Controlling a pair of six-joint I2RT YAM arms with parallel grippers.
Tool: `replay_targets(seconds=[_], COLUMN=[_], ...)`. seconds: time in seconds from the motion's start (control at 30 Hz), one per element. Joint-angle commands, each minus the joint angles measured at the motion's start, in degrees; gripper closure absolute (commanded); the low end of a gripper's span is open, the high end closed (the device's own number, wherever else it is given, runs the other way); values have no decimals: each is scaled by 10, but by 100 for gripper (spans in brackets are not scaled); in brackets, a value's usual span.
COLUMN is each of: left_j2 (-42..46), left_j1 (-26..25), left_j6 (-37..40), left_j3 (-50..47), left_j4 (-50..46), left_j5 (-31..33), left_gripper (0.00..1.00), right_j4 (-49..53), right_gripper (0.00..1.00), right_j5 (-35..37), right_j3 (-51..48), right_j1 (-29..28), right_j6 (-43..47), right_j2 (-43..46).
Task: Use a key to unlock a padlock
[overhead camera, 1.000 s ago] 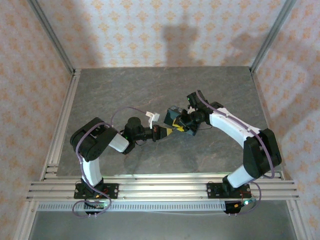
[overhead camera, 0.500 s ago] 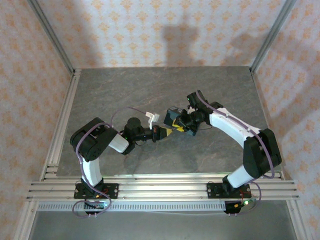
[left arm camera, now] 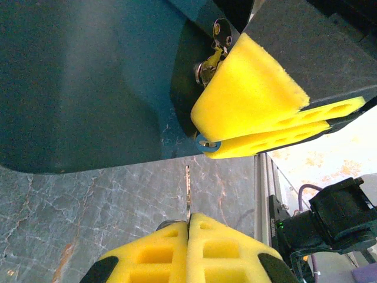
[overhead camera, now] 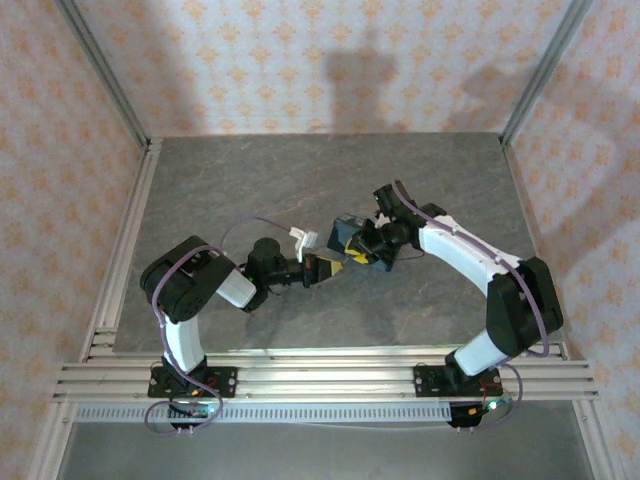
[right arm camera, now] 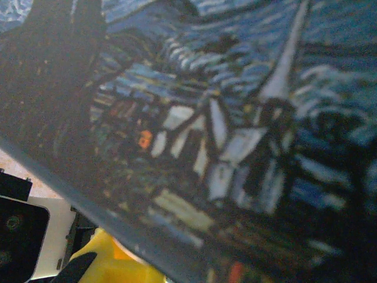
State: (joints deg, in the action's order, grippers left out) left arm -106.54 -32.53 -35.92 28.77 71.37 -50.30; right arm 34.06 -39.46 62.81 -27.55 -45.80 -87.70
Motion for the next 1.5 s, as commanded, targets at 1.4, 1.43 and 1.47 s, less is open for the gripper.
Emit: replay_targets(seconds=[1.4,1.43,1.47], left_j2=[18,19,19], left_j1=[3,3,3], left_j6=[12,12,12], left_j3=[8,8,7], left_j4=[18,18,18], left_j5=[-7,-6,-7], left_gripper=[100,100,100], right_j4=[3,4,4], right_gripper=[100,100,100], right_j5=[-4,-3,-3], right_j3=[21,21,21], right_j1=[1,2,2], right_j6=[5,5,5], right_j2=[0,0,-1])
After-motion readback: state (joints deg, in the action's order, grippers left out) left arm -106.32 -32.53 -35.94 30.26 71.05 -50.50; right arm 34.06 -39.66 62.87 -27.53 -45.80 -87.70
